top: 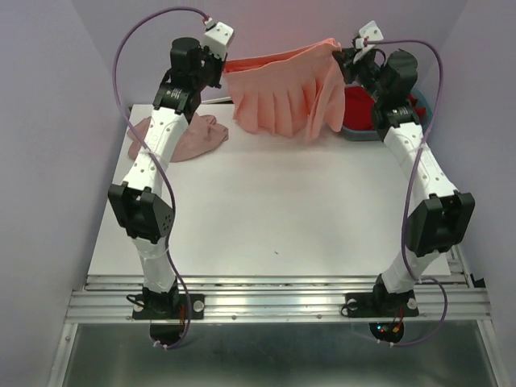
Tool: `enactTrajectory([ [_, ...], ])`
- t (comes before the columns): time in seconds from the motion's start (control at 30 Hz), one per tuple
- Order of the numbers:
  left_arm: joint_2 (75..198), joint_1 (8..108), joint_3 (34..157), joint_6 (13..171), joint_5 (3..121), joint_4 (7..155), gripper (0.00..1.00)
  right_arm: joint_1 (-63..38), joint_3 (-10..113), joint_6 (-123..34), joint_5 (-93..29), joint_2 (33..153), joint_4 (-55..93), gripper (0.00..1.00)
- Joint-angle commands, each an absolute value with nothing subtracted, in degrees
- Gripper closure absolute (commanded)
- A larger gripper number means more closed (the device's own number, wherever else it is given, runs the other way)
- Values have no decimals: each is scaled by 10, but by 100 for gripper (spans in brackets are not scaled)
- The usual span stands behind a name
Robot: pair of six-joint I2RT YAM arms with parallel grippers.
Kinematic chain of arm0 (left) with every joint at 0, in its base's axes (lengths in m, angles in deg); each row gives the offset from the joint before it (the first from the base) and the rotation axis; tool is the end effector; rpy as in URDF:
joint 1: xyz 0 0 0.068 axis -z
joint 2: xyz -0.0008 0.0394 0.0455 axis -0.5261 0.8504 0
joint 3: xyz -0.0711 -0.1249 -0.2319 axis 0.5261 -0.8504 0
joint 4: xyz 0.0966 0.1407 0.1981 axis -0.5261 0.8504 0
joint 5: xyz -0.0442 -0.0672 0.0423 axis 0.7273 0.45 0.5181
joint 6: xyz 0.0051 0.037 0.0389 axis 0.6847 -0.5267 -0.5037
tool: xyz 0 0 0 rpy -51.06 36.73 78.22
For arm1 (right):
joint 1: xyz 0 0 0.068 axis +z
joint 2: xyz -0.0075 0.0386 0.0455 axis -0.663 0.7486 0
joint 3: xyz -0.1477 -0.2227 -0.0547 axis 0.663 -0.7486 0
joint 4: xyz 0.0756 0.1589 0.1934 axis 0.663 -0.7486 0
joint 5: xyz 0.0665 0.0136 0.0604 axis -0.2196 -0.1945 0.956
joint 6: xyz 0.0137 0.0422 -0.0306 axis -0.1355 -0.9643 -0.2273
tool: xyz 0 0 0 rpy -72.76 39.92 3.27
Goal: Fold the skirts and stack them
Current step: Flatten the skirt out
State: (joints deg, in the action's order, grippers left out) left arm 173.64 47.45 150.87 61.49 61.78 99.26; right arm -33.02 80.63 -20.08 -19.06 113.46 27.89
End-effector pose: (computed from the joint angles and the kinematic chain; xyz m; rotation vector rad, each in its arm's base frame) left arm 0.4316 -0.1263 0.4786 0.5764 1.4769 -0.0615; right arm 0.4121 0.0741 0.4694 -0.5915 1.2392 0.1042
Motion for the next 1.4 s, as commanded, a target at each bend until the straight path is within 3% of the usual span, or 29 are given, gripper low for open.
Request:
enactTrajectory([
  [0.0,1619,457,1393,578,597,911,100,-359,685,-165,-143,1012,395,99],
  [0.3,1482,469,1001,549,732,924,100,-359,275,7,11,781,299,99],
  [0.6,1368,502,773,447,794,970,100,-359,118,304,141,611,-29,98],
  [0.67,1333,517,739,422,798,989,98,-359,91,392,160,584,-77,86],
  [0.73,1310,545,720,381,802,1020,87,-359,79,467,170,548,-141,77],
  [0.77,1286,556,704,367,801,1033,75,-359,75,484,171,537,-157,66],
  [0.8,1273,576,697,356,798,1055,48,-359,69,496,169,517,-177,33],
  [0.87,1233,589,682,334,791,1073,33,-359,68,470,152,501,-174,6],
  [0.9,1218,593,680,330,794,1092,26,-359,75,454,141,490,-148,0],
  [0.97,1196,595,684,324,797,1113,19,-359,84,397,95,488,-117,0],
  [1.1,1161,596,698,359,781,1126,18,-359,148,281,8,543,-71,0],
  [1.13,1163,596,709,371,779,1121,18,-359,189,187,-38,595,-64,0],
  [1.23,1203,601,735,415,774,1091,23,-359,271,40,-136,712,-56,6],
  [1.27,1242,615,750,427,763,1067,24,-381,332,-28,-189,800,-84,13],
  [1.37,1313,630,788,445,703,1045,32,-432,414,-116,-162,907,-157,18],
])
